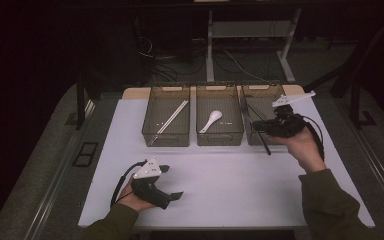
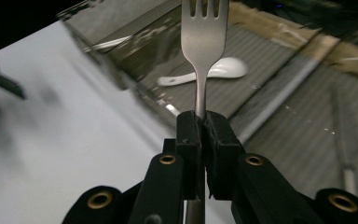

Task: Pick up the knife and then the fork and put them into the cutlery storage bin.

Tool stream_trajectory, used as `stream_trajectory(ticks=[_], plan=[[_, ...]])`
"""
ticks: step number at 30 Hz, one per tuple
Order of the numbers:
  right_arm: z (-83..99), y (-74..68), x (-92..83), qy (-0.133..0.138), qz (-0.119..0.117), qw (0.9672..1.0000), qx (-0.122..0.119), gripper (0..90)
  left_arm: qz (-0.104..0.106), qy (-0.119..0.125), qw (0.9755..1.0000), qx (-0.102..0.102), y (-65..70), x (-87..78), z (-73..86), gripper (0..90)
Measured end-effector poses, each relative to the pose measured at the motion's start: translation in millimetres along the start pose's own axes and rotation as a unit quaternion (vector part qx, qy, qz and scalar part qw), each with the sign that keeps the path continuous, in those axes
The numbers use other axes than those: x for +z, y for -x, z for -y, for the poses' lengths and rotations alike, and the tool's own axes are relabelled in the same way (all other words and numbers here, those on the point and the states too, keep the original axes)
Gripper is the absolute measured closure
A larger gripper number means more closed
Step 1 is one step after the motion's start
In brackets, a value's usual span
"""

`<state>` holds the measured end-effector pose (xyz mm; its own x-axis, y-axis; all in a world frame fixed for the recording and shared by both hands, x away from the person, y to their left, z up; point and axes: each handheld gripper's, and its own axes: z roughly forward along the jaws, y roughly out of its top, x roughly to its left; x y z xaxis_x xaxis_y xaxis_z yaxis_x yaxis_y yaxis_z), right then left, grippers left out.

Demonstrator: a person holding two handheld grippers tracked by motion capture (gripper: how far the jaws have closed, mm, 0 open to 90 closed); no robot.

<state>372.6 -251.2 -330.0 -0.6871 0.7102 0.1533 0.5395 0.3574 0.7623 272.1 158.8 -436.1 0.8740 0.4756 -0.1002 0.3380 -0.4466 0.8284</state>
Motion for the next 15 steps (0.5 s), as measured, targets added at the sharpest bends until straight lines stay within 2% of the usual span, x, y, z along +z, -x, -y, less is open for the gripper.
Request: stream_trajectory(ticks=[6, 11, 13, 15], plan=[[-17.8, 30.1, -8.2, 0.016, 0.048, 0.9987, 0.008, 84.8, -0.001, 0.001, 1.0, -0.002, -0.7, -0.1, 0.0, 0.0], [-28.9, 55.8, -12.3, 0.031, 0.093, 0.9951, 0.014, 84.7, 0.001, 0.003, 1.0, -0.005, -0.9, 0.6, -0.2, 0.0], [-29.9, 67.0, -11.4, 0.036, 0.105, 0.9935, 0.026, 84.7, 0.001, 0.003, 1.0, -0.007, -1.4, 1.6, -0.4, 0.0], [-29.1, 76.4, -8.4, 0.034, 0.12, 0.9918, 0.026, 84.7, 0.002, 0.003, 1.0, -0.005, -1.8, 2.4, -0.6, 0.0]])
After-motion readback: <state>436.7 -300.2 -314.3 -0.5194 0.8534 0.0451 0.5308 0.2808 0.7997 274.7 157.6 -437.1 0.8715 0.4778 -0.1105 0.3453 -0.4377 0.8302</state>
